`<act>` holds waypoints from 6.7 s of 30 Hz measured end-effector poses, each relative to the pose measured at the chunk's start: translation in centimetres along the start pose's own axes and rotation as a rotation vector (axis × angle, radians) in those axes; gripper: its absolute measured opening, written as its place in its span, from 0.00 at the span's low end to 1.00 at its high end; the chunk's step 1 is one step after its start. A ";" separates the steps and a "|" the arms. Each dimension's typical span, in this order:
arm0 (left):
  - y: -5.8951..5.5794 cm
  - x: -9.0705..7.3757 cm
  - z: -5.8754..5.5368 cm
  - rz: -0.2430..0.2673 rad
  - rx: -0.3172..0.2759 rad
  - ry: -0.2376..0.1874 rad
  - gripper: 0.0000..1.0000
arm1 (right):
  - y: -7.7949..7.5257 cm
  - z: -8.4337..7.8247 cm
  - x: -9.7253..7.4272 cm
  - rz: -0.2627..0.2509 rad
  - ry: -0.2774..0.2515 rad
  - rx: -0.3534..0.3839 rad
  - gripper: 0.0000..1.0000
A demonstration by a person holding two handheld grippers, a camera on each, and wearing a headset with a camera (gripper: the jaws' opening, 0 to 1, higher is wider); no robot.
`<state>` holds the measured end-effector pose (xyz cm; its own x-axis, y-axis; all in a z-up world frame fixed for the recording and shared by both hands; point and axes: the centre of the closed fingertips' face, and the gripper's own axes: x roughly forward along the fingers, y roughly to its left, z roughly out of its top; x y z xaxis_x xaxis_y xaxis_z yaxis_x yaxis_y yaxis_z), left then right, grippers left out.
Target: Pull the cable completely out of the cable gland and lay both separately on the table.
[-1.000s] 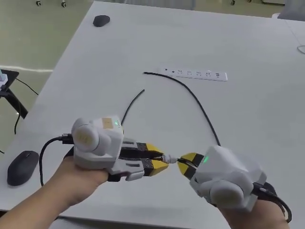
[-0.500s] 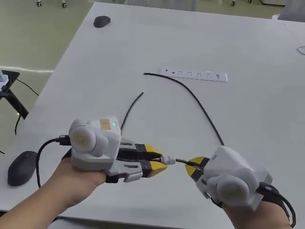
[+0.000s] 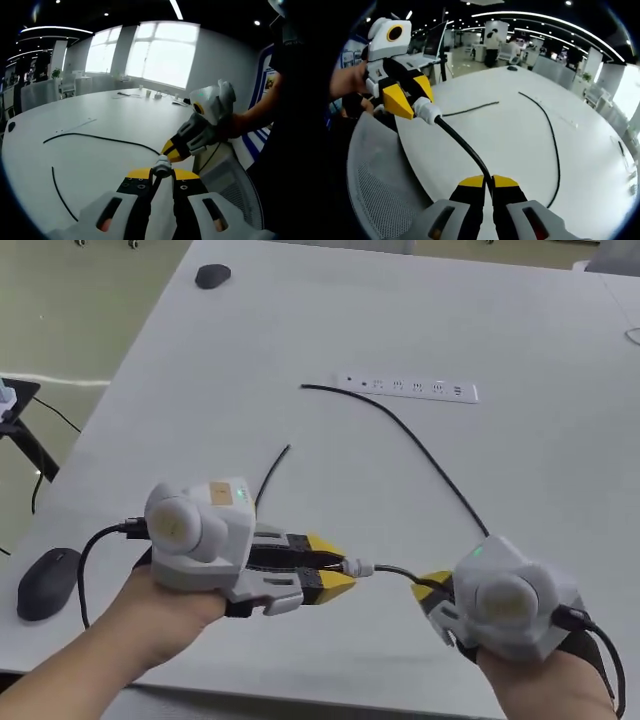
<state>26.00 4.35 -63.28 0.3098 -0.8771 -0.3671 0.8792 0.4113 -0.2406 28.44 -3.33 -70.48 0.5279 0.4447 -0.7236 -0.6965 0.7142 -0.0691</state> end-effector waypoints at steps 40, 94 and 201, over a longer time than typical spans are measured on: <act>0.3 -0.6 -0.3 0.013 0.008 0.015 0.15 | 0.2 0.5 -2.0 0.002 -0.028 -0.128 0.08; -1.1 -0.7 0.1 -0.011 0.026 0.001 0.14 | 5.0 5.1 -2.9 0.097 -0.138 -0.344 0.00; -1.0 -0.9 -0.7 -0.003 0.007 -0.005 0.15 | 6.2 5.3 -2.3 0.127 -0.126 -0.407 0.00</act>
<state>24.56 4.90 -63.28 0.3088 -0.8797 -0.3616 0.8827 0.4067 -0.2356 25.48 2.88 -65.60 0.4631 0.5959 -0.6561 -0.8811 0.3897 -0.2680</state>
